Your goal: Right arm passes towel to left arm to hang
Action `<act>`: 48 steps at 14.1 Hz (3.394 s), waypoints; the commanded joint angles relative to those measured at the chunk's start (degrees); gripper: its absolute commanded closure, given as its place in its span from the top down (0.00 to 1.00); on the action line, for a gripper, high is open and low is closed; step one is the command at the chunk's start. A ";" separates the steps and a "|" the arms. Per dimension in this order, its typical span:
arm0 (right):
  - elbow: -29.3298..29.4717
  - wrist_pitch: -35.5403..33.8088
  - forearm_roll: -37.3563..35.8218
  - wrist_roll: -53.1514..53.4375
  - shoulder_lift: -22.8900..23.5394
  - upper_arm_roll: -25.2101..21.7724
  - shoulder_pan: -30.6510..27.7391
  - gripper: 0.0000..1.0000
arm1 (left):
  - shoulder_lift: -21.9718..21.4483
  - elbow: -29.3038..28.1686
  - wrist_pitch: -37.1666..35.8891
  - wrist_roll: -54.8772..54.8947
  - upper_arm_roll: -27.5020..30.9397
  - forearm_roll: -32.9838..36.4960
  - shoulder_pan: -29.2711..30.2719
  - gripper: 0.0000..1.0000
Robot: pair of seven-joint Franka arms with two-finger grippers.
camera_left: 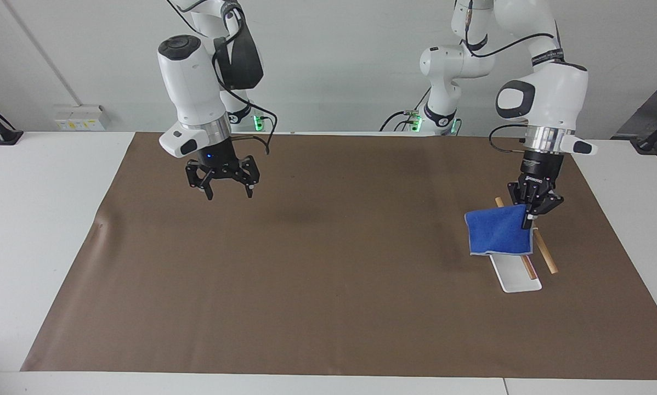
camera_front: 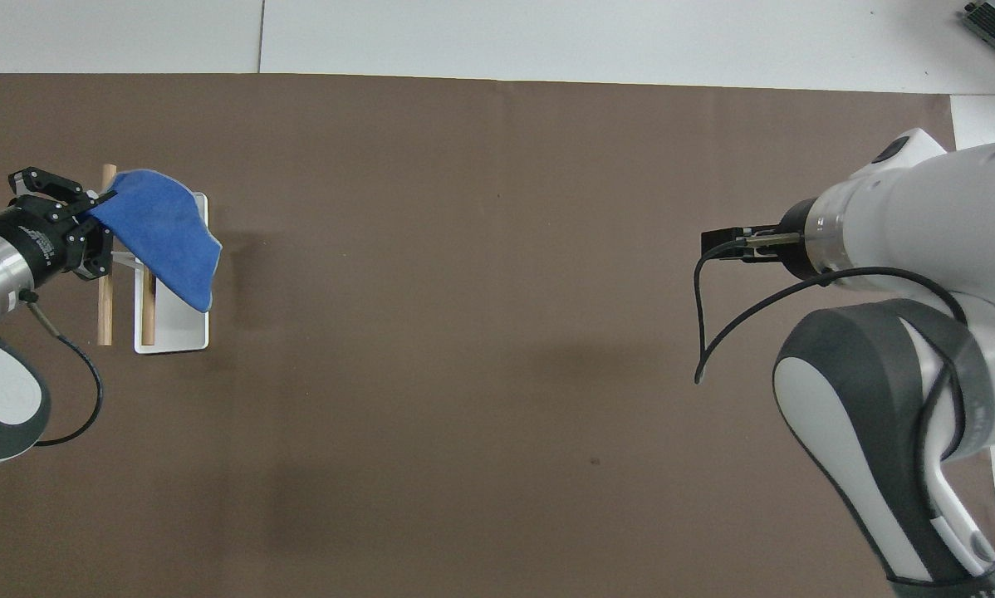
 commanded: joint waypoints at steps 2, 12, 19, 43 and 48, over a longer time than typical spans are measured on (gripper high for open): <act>4.86 -7.26 -2.90 1.01 -0.88 0.34 -2.08 1.00 | 2.22 -0.43 2.95 0.38 -0.74 -0.48 4.39 0.00; 12.80 -23.90 -2.55 -0.40 -2.36 -9.86 -0.67 1.00 | 3.55 0.01 4.09 0.29 -0.66 -0.57 10.90 0.19; 11.47 -25.04 -2.46 -0.75 -3.34 -9.59 -0.50 1.00 | 3.63 1.41 3.04 0.38 -0.39 -0.57 12.84 1.00; 8.82 -23.55 0.35 -5.05 -4.49 -9.77 -1.29 1.00 | -0.41 18.71 -28.22 57.99 -1.18 14.02 -2.90 1.00; 12.79 -25.21 0.09 -5.23 -2.81 -9.77 -1.29 1.00 | 0.02 27.58 -45.27 84.71 -1.09 14.10 -2.20 1.00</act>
